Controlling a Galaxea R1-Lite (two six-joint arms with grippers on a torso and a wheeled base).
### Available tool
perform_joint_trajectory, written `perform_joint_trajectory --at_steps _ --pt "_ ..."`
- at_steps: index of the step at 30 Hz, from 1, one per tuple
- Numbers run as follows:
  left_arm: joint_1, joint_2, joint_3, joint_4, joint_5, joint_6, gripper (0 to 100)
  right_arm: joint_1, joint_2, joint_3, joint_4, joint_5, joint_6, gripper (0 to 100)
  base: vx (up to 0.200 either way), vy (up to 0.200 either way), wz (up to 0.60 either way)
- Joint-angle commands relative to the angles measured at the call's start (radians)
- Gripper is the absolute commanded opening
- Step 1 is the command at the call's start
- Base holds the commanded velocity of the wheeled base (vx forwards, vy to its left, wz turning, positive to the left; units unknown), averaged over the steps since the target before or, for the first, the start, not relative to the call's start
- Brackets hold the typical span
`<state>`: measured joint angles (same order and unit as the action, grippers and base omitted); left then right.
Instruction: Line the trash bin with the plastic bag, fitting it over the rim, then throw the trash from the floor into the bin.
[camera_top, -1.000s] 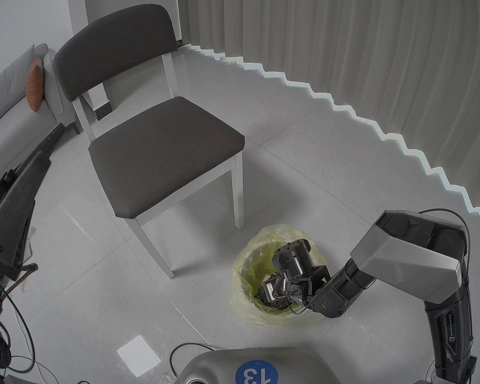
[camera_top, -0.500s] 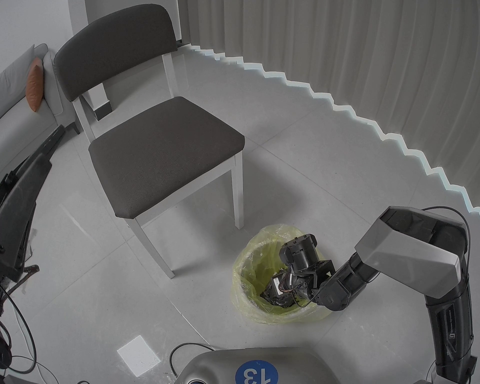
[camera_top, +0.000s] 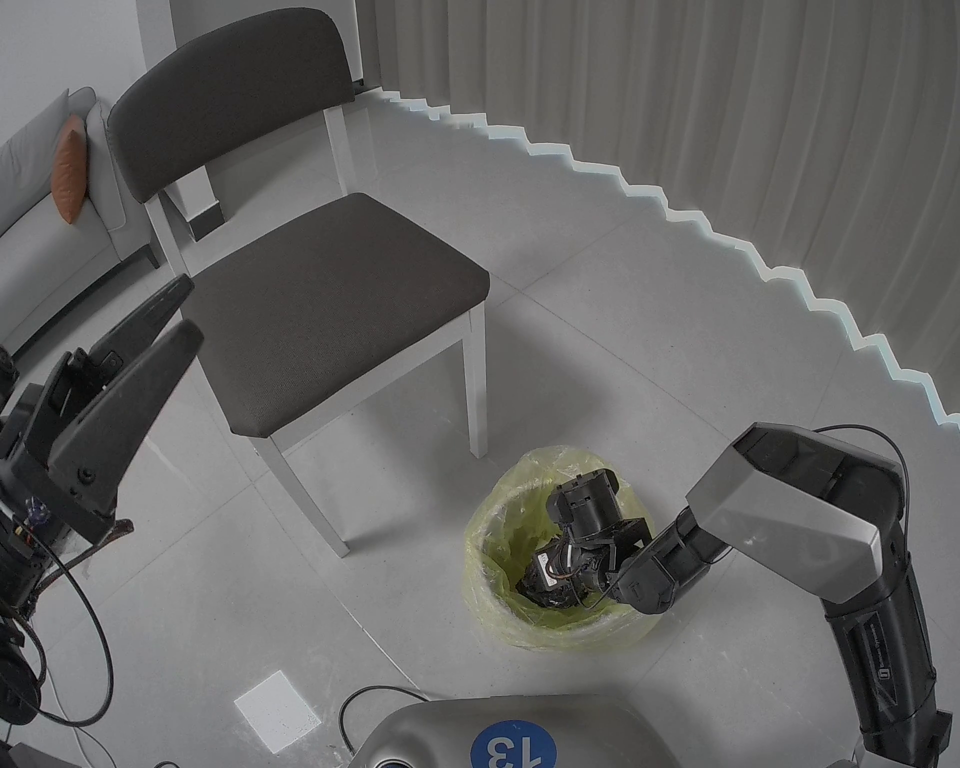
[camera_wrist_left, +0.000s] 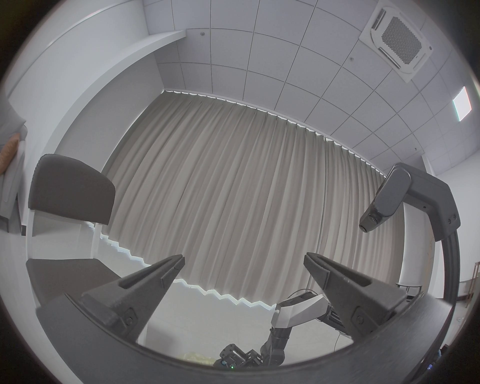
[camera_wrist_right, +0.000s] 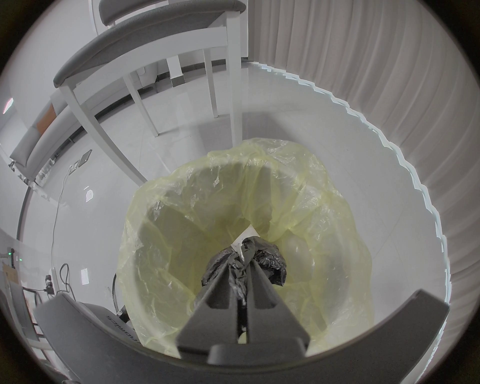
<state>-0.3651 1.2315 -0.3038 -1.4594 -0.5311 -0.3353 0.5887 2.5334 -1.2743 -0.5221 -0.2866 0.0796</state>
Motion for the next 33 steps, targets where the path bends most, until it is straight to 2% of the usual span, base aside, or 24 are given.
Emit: perform_joint_trajectory --at_steps 1,13,14,25,29,33 --pt "0.002 0.028 -0.001 -0.001 0.0 -0.001 100 -0.009 0.059 -0.025 0.002 0.0 -0.003 0 0.0 0.0 0.0" --pt "0.006 0.085 -0.006 -0.007 0.002 -0.002 100 -0.013 0.082 -0.119 0.083 0.007 -0.006 0 0.0 0.0 0.0" --pt "0.006 0.085 -0.006 -0.007 0.002 -0.002 100 -0.013 0.082 -0.119 0.083 0.006 -0.009 100 0.0 0.0 0.0" --pt "0.014 0.131 -0.018 -0.009 0.006 -0.007 100 -0.007 0.041 -0.094 0.076 0.001 -0.009 100 0.0 0.0 0.0" --pt "0.043 0.157 -0.035 -0.022 0.01 -0.062 100 -0.013 -0.05 -0.08 0.077 0.0 -0.006 100 0.0 0.0 0.0" --pt "0.049 0.155 -0.035 -0.029 0.01 -0.076 100 -0.032 -0.076 -0.093 0.077 0.0 -0.003 100 0.0 0.0 0.0"
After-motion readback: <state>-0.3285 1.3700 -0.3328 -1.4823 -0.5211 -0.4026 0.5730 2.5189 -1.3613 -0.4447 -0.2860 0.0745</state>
